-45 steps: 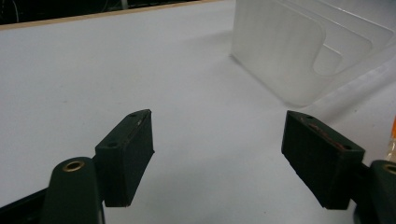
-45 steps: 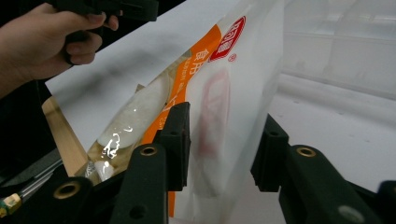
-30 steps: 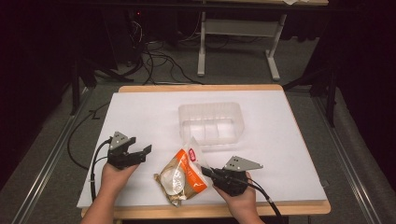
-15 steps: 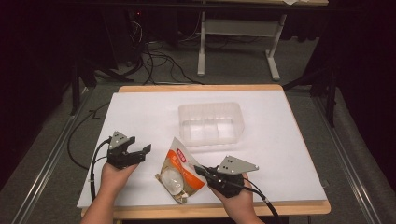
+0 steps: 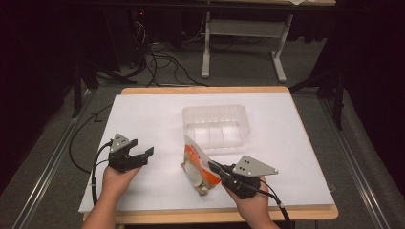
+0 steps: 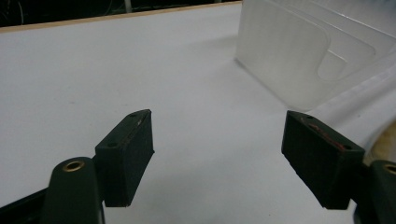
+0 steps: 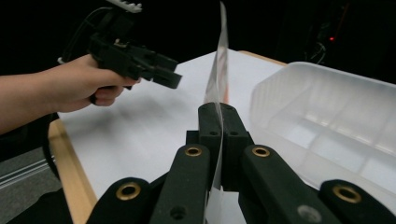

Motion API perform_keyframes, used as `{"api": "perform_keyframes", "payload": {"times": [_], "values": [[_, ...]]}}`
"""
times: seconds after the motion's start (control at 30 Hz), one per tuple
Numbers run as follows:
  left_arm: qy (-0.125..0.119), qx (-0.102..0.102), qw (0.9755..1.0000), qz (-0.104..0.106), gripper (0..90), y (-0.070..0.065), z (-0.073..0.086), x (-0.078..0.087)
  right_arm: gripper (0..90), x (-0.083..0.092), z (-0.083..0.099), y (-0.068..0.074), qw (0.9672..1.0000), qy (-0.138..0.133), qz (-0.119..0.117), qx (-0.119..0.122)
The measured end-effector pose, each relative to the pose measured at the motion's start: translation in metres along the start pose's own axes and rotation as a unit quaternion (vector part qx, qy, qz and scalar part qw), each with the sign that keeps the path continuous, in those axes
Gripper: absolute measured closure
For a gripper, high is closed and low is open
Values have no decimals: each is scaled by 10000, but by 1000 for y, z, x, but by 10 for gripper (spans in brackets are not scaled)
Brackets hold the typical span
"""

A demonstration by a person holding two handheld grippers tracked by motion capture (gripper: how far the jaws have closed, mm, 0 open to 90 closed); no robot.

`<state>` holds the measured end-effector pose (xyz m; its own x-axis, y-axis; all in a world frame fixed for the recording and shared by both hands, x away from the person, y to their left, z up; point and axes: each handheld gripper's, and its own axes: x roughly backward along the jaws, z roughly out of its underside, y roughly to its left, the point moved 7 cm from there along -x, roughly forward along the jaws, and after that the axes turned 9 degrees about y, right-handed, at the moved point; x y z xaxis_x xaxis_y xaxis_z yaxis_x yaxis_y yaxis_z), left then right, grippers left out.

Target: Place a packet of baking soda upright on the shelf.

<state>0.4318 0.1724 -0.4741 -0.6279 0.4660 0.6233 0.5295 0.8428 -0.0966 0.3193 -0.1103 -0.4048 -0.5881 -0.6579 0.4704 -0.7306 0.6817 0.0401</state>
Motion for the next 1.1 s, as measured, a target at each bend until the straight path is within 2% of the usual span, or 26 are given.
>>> {"api": "perform_keyframes", "payload": {"times": [0.17, 0.2, 0.3, 0.33, 0.4, 0.43, 0.47, 0.5, 0.7, 1.0, 1.07, 1.1], "values": [[6, 8, 10000, -3, 255, 1, 0, 0, 900, 10, -2, -12, 9998, -131, 125, -115], [8, 0, 10000, 0, 255, 1, 0, 0, 900, 16, -3, -20, 9994, -172, 276, -127], [7, -4, 10000, -1, 255, 1, 0, 0, 900, 22, -3, -27, 9990, -224, 346, -195], [-1, 4, 10000, -2, 255, 1, -1, 0, 900, 30, -3, -35, 9982, -291, 459, -266], [-4, 5, 10000, -1, 255, 1, -1, 0, 900, 33, -3, -39, 9978, -324, 498, -288], [-6, 5, 10000, 0, 255, 1, -1, 0, 900, 41, -3, -45, 9971, -387, 566, -336], [-7, 6, 10000, 0, 255, 1, -1, 0, 900, 41, -3, -45, 9971, -387, 566, -336], [-5, 4, 10000, 0, 255, 1, -1, 0, 900, 48, -2, -52, 9963, -400, 668, -357], [-4, 2, 10000, 7, 254, 1, -1, 1, 900, 67, 4, -69, 9938, -420, 929, -445], [-17, 5, 10000, 10, 254, 1, -1, 1, 900, 82, 15, -92, 9908, -195, 1274, -418], [-15, 3, 10000, 15, 254, 1, -1, 1, 900, 82, 17, -93, 9906, -166, 1290, -425], [-23, 6, 10000, 18, 254, 1, -1, 1, 900, 84, 20, -97, 9900, -71, 1342, -422]]}}
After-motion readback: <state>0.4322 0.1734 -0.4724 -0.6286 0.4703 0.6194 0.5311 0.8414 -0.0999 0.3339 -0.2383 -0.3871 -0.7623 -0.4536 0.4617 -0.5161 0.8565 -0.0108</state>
